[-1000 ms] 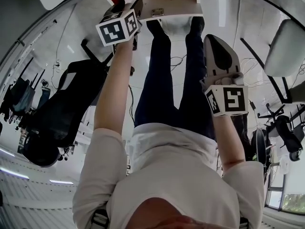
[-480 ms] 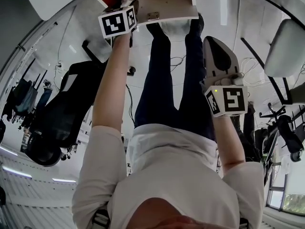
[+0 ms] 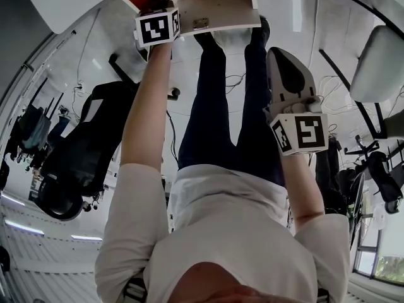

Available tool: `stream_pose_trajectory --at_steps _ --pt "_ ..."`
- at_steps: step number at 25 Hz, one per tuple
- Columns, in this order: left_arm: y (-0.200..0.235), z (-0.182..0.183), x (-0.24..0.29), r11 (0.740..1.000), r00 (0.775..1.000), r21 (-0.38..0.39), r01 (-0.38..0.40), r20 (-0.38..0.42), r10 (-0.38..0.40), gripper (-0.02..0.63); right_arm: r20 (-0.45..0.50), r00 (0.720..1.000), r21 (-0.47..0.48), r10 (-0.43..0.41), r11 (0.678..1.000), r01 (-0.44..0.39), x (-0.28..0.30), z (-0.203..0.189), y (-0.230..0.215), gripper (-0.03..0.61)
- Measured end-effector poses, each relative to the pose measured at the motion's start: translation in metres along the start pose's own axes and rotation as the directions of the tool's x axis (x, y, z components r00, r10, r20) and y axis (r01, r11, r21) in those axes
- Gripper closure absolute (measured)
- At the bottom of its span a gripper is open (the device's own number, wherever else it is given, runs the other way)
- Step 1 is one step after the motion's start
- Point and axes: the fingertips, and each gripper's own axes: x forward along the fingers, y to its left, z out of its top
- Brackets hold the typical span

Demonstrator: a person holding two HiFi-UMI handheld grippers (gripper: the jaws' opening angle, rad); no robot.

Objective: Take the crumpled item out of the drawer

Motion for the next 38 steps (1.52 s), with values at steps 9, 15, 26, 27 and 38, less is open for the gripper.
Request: stream_pose_trajectory --at_steps 9,15,26,27,38 --pt "0.001 -0.003 0.000 0.999 1.000 -0.028 0.017 0.017 -0.017 0.592 -0.001 1.000 0.004 0.007 1.000 -0.007 0.005 -0.002 0.001 0.569" --pt "0.002 -0.007 -0.004 0.998 0.999 -0.047 0.031 0.038 -0.029 0.595 -0.003 1.000 0.005 0.008 1.000 -0.008 0.006 -0.005 0.005 0.570" --pt "0.001 -0.007 -0.029 0.992 0.986 -0.089 0.092 0.150 -0.078 0.598 0.006 1.000 -0.026 0.024 0.999 -0.024 0.004 -0.008 0.024 0.569" --pt "0.002 -0.006 -0.031 0.991 0.983 -0.096 0.097 0.164 -0.081 0.598 0.006 1.000 -0.028 0.025 0.999 -0.025 0.004 -0.009 0.026 0.570" --pt "0.009 -0.006 -0.079 0.977 0.935 -0.175 0.121 0.351 -0.053 0.604 0.021 0.999 -0.063 0.026 0.998 -0.025 0.003 -0.013 0.043 0.570"
